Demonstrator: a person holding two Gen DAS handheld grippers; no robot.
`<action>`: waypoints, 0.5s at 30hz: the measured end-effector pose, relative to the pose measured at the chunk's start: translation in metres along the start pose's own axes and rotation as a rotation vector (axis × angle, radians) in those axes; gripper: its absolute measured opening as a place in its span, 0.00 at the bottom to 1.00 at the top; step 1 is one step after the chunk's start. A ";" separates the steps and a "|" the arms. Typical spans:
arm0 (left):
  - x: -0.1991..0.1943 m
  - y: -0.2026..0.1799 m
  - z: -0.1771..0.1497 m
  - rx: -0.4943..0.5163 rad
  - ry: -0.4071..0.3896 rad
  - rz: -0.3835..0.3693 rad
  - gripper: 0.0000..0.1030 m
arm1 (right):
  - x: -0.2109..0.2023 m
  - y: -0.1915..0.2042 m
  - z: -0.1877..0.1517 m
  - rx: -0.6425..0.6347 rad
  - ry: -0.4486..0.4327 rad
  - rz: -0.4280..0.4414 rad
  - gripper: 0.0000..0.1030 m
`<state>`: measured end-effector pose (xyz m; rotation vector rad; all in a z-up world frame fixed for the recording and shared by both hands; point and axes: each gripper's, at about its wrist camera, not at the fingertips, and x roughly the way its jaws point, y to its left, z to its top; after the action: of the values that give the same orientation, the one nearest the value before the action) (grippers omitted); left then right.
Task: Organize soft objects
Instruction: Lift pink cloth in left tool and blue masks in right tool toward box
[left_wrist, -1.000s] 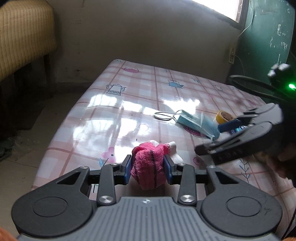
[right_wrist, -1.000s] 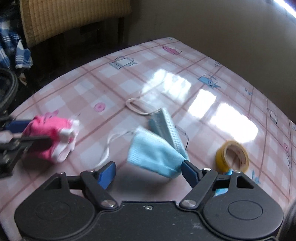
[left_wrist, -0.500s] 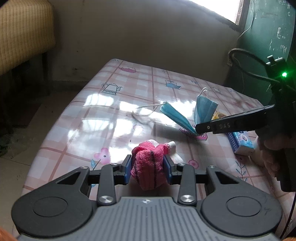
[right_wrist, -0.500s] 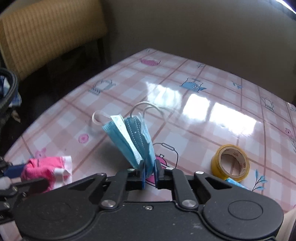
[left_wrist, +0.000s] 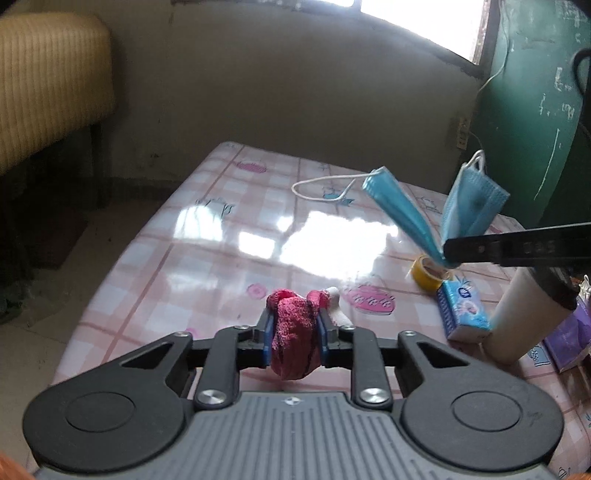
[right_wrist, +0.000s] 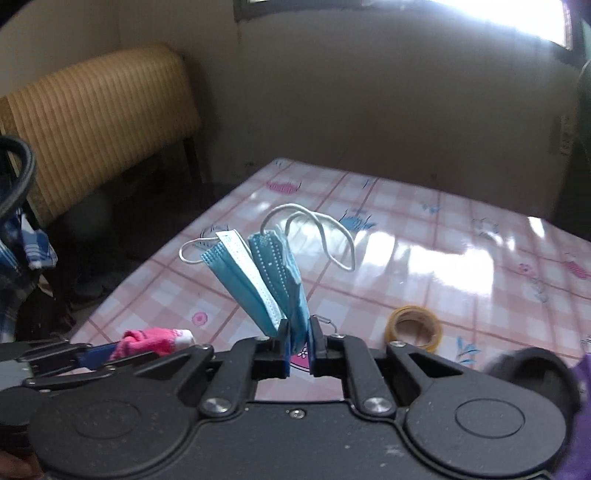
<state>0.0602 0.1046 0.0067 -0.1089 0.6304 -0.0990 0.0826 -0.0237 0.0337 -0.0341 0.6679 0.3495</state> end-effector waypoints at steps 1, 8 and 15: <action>-0.003 -0.004 0.002 0.007 -0.007 -0.002 0.22 | -0.008 -0.002 0.000 0.005 -0.011 -0.006 0.10; -0.028 -0.035 0.021 0.055 -0.059 0.003 0.21 | -0.057 -0.015 0.001 0.024 -0.083 -0.037 0.10; -0.045 -0.067 0.043 0.077 -0.080 0.053 0.21 | -0.090 -0.026 0.005 0.061 -0.134 -0.052 0.10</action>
<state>0.0459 0.0465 0.0761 -0.0216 0.5486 -0.0670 0.0292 -0.0752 0.0906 0.0297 0.5435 0.2791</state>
